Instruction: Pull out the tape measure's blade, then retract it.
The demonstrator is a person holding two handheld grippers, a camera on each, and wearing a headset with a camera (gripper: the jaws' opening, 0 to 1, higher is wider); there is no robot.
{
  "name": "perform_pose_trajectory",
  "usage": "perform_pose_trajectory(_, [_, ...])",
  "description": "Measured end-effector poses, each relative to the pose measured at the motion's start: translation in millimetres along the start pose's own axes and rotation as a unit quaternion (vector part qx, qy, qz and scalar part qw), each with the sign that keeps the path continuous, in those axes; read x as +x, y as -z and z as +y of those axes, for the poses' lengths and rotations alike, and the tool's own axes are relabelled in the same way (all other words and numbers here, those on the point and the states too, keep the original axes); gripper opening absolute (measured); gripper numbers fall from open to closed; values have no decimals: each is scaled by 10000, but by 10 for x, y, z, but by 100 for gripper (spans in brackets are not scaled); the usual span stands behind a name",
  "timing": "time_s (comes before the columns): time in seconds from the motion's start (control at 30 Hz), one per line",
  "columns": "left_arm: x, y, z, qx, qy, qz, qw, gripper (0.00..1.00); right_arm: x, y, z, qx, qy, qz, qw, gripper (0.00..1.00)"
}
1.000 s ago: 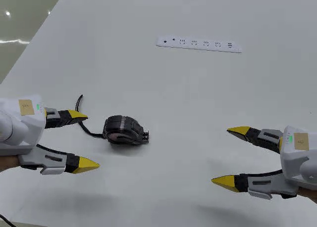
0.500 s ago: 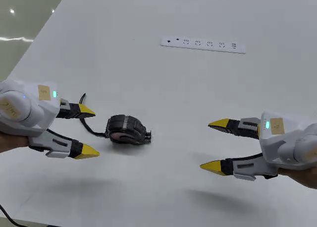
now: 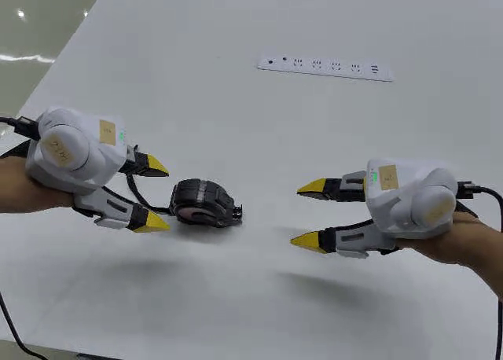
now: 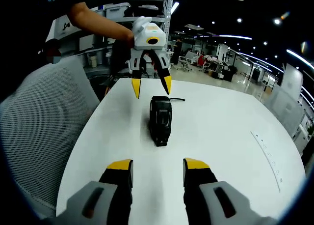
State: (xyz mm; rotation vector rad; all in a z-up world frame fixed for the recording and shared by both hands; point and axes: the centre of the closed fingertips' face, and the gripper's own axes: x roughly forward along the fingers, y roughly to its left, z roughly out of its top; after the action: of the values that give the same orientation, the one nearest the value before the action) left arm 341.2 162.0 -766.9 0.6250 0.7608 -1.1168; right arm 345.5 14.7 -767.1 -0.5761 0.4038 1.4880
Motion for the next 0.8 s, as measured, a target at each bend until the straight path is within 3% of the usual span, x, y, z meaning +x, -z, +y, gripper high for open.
perform_pose_trajectory(0.47, [199, 34, 25, 105, 219, 254, 9994, 38, 426, -112, -47, 103, -308, -83, 9994, 36])
perform_pose_trajectory(0.8, [340, 72, 50, 117, 207, 398, 9989, 34, 720, -54, -87, 78, -376, 170, 9991, 32])
